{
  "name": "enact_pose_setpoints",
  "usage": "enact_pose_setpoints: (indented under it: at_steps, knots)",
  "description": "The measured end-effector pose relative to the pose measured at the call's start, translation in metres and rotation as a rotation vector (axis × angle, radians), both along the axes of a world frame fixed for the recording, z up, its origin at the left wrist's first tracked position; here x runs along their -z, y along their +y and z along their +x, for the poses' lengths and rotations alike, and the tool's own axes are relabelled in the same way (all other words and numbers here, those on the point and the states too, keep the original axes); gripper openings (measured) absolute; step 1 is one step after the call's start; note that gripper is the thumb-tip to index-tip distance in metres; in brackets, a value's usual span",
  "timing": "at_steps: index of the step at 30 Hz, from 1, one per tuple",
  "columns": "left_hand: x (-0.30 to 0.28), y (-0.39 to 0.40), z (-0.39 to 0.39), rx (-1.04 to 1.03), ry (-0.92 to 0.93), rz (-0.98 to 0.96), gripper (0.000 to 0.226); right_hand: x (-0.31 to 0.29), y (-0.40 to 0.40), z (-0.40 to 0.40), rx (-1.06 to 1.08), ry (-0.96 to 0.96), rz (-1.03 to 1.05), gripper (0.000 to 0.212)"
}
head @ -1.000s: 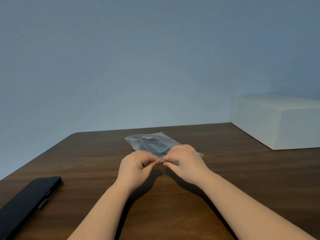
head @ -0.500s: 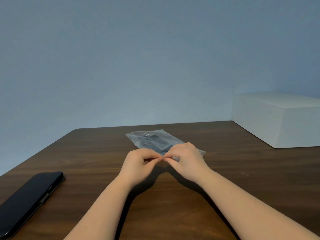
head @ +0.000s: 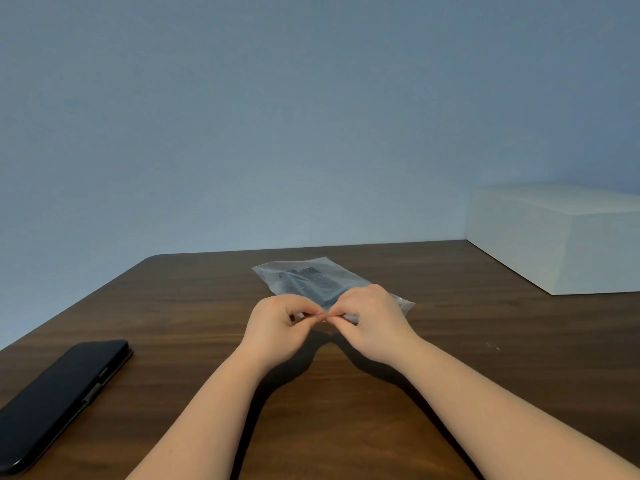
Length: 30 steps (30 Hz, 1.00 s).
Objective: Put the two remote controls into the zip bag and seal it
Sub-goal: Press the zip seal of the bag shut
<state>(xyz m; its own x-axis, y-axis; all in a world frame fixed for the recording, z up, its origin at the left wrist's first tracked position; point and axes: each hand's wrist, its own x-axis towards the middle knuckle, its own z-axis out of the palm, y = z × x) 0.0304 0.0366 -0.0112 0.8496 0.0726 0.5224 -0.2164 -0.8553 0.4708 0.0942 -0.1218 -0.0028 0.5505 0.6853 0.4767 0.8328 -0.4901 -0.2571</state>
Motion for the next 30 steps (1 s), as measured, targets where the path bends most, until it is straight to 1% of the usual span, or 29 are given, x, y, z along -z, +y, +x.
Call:
enact_pose_setpoints:
  at_steps: [3,7,10,13,24,26,28,30]
  knots:
    - [-0.0004,-0.0008,0.0000,-0.018,-0.021,-0.032,0.011,0.0016,0.0005,0.0001,-0.004,-0.034,0.011,0.020]
    - [-0.0003,-0.0006,0.0013,-0.047,-0.052,-0.143,0.010,0.0012,-0.0020,0.0023,0.030,-0.038,0.058,0.022]
    - [-0.0001,-0.0022,0.0016,-0.023,-0.053,-0.172,0.010,0.0007,-0.0031,0.0034,0.049,-0.038,0.049,0.022]
    - [-0.0003,-0.0031,0.0010,0.008,-0.028,-0.124,0.006,0.0012,-0.0028,0.0039,0.047,-0.040,0.028,0.022]
    - [0.0024,0.0014,0.0024,-0.001,-0.055,0.030,0.011,0.0030,0.0000,0.0020,0.000,-0.096,0.006,0.024]
    - [0.0034,0.0010,0.0026,-0.013,-0.084,0.056,0.010,0.0042,0.0008,0.0024,-0.012,-0.110,-0.004,0.024]
    - [0.0033,0.0006,0.0022,-0.038,-0.111,0.050,0.008,0.0056,0.0013,0.0030,-0.019,-0.151,0.005,0.023]
    - [0.0016,0.0020,0.0014,-0.068,-0.120,-0.029,0.007,0.0056,0.0006,0.0046,-0.015,-0.203,0.043,0.022]
